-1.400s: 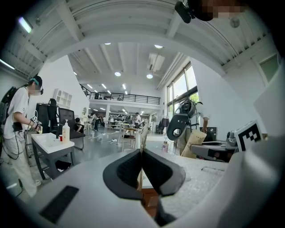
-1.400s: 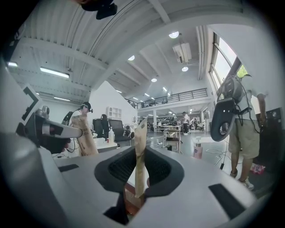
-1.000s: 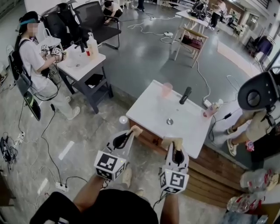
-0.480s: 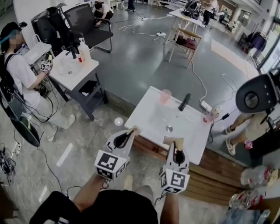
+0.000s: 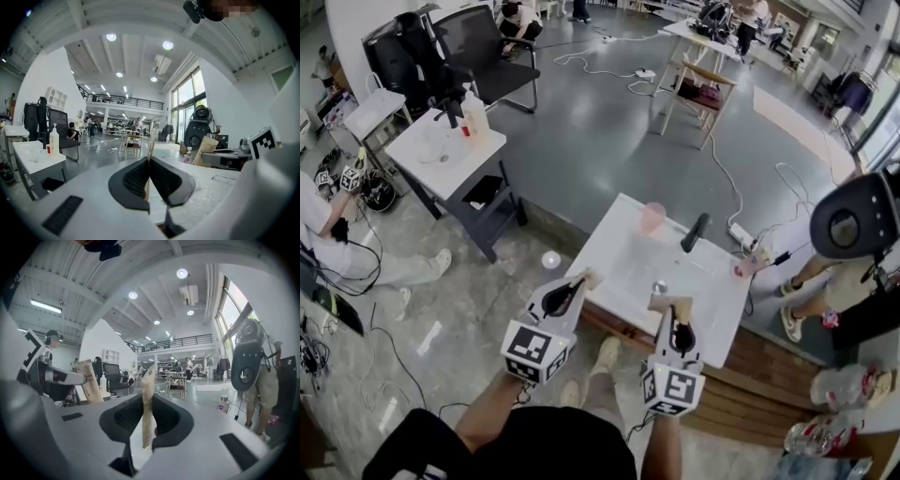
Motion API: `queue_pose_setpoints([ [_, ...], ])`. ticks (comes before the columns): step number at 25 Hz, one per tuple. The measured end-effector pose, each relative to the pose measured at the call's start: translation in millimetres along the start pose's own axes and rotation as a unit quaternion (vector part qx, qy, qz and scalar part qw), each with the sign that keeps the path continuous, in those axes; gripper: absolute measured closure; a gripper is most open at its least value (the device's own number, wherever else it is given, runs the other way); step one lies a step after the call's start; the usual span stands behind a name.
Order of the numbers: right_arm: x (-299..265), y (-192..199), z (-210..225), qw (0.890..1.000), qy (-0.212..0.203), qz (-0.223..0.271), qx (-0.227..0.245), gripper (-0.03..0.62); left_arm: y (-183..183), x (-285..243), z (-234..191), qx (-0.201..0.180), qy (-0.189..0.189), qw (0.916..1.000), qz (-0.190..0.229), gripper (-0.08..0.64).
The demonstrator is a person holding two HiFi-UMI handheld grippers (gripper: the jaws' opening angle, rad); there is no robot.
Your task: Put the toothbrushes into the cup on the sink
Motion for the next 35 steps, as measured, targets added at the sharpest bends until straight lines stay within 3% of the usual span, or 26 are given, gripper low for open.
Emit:
queue_pose_setpoints([
  [21, -159, -30, 68, 0.999, -0.051, -0.018, -0.001, 0.534, -42, -142, -40, 0.025, -0.045, 0.9986, -0.015, 0.555],
  [35, -227, -50, 87, 0.998, -0.064, -0.018, -0.003, 0.534, -52, -188, -62, 0.039, -0.064, 0.9968, -0.028, 0.555],
])
Point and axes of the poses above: the fingertips, and each gripper's own axes: x backward along the fingers, z to its right, y out of its underside, the point moved 5 cm from there along x, backward along the fingers, and after that the axes turned 12 degrees about -z, right-handed, at the moved point
